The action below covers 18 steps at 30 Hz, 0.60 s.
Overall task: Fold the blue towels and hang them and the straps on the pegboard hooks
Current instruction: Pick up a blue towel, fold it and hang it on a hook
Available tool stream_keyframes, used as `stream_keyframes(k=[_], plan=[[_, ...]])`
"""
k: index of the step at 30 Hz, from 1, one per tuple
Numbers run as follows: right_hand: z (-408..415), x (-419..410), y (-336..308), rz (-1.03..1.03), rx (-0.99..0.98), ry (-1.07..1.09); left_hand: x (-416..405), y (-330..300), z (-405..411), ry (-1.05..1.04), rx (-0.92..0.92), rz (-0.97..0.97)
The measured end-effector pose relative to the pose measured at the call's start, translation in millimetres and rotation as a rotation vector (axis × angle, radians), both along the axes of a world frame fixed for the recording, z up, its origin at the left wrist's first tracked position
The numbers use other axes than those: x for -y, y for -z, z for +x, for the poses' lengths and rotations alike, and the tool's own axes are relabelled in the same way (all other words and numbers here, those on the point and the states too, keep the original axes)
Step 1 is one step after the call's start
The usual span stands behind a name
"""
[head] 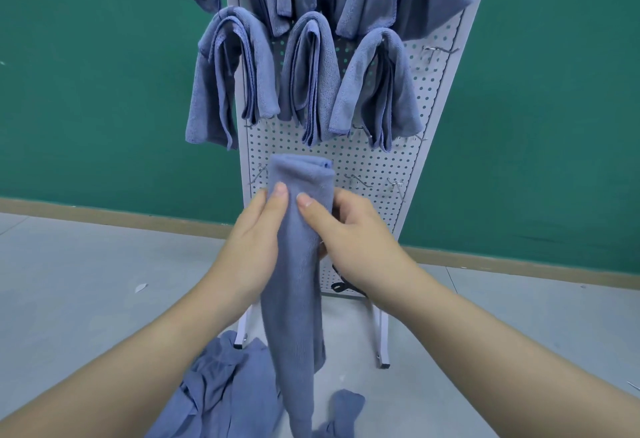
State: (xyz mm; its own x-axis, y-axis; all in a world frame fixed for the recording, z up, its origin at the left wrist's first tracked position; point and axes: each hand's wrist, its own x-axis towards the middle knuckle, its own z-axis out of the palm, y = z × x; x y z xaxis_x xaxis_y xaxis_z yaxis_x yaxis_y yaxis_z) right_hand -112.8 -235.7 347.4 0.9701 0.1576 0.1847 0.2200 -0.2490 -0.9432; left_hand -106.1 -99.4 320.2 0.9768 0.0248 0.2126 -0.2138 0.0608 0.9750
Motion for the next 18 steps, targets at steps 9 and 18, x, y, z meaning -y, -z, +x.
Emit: stream_keyframes(k=[9,18], plan=[[2,6,-3,0.264,-0.067,0.008,7,5,0,-0.038,0.147,0.028],[2,8,-2,0.209,-0.106,0.007,1,3,1,0.055,0.081,0.052]])
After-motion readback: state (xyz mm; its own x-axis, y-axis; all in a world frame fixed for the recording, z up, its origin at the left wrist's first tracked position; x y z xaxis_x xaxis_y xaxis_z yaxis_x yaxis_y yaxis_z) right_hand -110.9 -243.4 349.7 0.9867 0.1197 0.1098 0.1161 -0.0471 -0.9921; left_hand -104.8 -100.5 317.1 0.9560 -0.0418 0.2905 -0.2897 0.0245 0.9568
